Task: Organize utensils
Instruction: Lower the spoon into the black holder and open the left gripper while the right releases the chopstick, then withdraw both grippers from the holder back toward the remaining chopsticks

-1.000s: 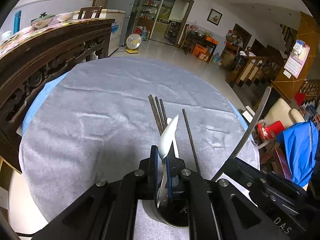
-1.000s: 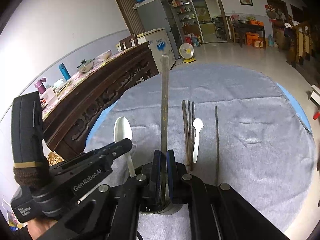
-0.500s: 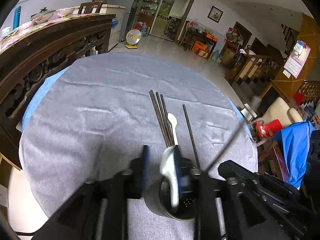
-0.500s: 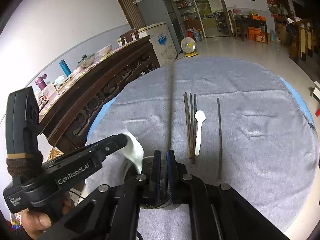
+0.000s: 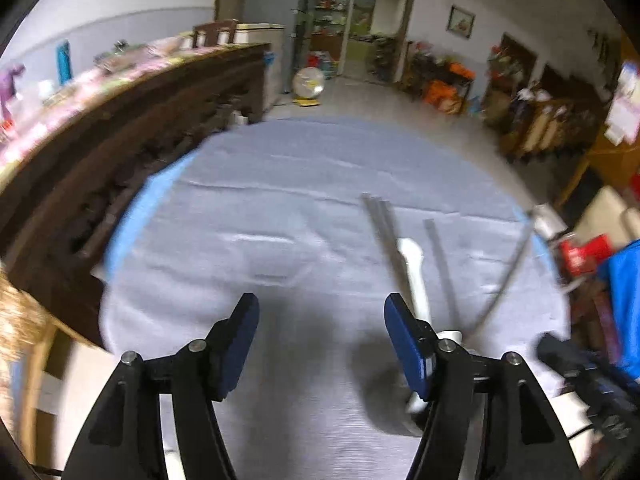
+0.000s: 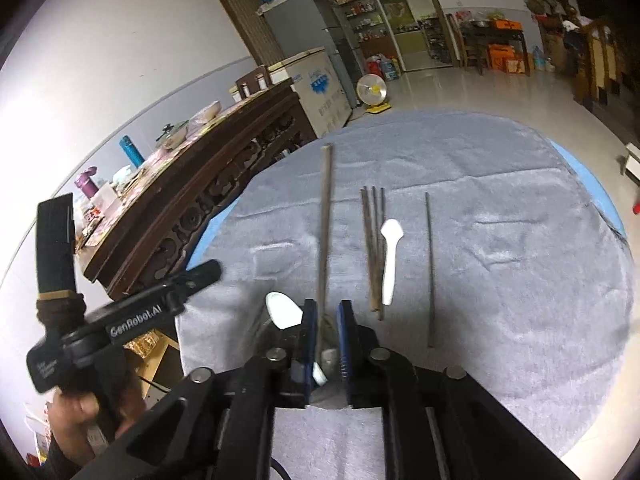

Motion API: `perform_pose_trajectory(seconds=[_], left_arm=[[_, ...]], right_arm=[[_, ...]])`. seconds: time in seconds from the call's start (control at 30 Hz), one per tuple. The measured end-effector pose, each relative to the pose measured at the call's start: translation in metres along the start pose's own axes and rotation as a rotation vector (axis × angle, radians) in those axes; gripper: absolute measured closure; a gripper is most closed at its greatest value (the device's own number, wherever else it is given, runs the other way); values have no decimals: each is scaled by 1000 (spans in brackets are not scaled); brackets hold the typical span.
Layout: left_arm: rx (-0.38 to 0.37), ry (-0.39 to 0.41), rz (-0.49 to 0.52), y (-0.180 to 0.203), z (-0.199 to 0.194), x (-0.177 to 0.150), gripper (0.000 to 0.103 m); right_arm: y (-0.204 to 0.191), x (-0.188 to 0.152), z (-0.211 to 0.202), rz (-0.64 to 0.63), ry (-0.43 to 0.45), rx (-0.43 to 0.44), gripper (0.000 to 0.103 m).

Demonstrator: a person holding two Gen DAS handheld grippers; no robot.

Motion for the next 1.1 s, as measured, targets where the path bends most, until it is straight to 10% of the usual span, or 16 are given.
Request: perform_pose_trajectory(seconds=[0.17, 0.4, 0.8, 1.1], left_arm=[[138, 29, 22, -21, 3, 7, 37], [248, 70, 43, -41, 13, 5, 37], [197, 110, 98, -33, 36, -5, 37], [94, -123, 34, -25, 79, -8, 37]], right_arm=[[21, -6, -5, 42, -5, -40, 36], [36, -14, -2, 68, -23, -49, 36], [61, -26, 19, 112, -68, -49, 36], [85, -27, 40, 147, -115, -53, 36]])
Point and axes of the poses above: each gripper's, at about its wrist camera, not at the fingertips, and z roughly the way its jaws point, y to its right, x to its top, the point moved 4 cm from there along z, roughly the way its jaws point, and after that the axes turned 12 degrees about -z, right-handed, at the moved point
